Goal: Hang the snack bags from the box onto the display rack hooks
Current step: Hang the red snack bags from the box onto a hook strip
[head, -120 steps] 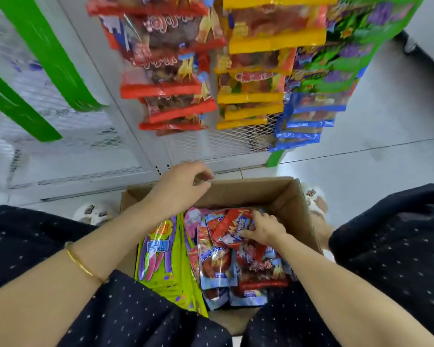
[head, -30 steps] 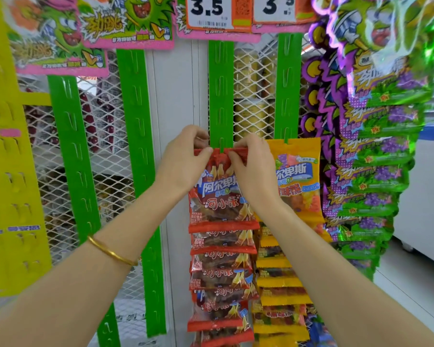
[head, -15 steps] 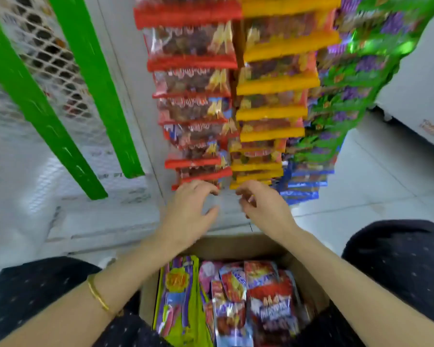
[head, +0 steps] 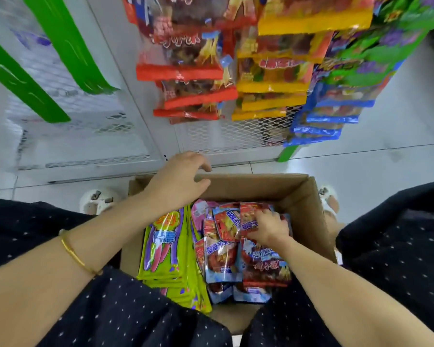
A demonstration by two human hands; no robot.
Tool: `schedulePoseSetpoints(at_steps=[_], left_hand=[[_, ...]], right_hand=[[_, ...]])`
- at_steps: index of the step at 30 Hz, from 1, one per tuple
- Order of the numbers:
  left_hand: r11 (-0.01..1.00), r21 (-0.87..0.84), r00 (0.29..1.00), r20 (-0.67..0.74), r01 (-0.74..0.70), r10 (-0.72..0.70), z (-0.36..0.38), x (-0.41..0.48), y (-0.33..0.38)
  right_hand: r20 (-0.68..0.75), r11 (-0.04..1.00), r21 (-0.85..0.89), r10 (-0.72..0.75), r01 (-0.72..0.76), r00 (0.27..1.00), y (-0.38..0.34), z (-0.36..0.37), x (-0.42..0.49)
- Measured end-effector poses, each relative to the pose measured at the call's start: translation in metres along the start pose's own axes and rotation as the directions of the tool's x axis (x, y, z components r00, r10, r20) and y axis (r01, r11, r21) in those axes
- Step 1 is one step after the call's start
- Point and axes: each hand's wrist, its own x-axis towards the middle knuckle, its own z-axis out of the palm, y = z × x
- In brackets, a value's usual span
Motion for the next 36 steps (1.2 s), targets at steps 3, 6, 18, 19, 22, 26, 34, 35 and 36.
schedulePoseSetpoints(at_steps=[3, 6, 18, 19, 22, 26, 34, 35, 36], left_hand=[[1.000, -0.015, 1.000, 0.013, 0.014, -0.014, 0.003, 0.001, -0.003], [0.999, -0.020, 0.999, 0.028, 0.026, -0.025, 0.004, 0.005, 0.001], [0.932, -0.306, 0.930, 0.361, 0.192, -0.073, 0.013, -0.005, 0.024], [0.895, -0.394, 0.924, 0.379, 0.209, -0.049, 0.013, -0.007, 0.027], [0.842, -0.516, 0.955, 0.298, 0.161, 0.000, 0.006, -0.010, 0.034], [0.852, -0.505, 0.989, 0.114, 0.140, -0.095, -0.011, -0.015, 0.041], [0.775, -0.620, 0.990, 0.017, 0.123, -0.144, -0.074, -0.034, 0.062], [0.775, -0.621, 0.991, 0.026, 0.121, -0.133, -0.089, -0.038, 0.064], [0.778, -0.617, 0.992, 0.044, 0.118, -0.115, -0.106, -0.041, 0.067]], right_hand=[[0.041, 0.990, -0.130, 0.058, -0.053, 0.997, 0.020, -0.002, 0.001], [0.123, 0.993, -0.115, 0.017, -0.002, 0.992, 0.028, -0.005, 0.006], [0.055, 0.755, 0.565, -0.437, 0.333, 0.898, 0.008, -0.131, -0.049], [0.010, 0.698, 0.624, -0.457, 0.352, 0.889, 0.005, -0.143, -0.057], [-0.112, 0.557, 0.724, -0.486, 0.406, 0.867, -0.005, -0.177, -0.080], [-0.372, 0.551, 0.639, -0.388, 0.536, 0.843, -0.019, -0.205, -0.100], [-0.594, 0.490, 0.579, -0.295, 0.652, 0.749, -0.048, -0.247, -0.140], [-0.607, 0.479, 0.567, -0.306, 0.670, 0.733, -0.052, -0.257, -0.148], [-0.618, 0.469, 0.552, -0.324, 0.689, 0.716, -0.056, -0.268, -0.158]])
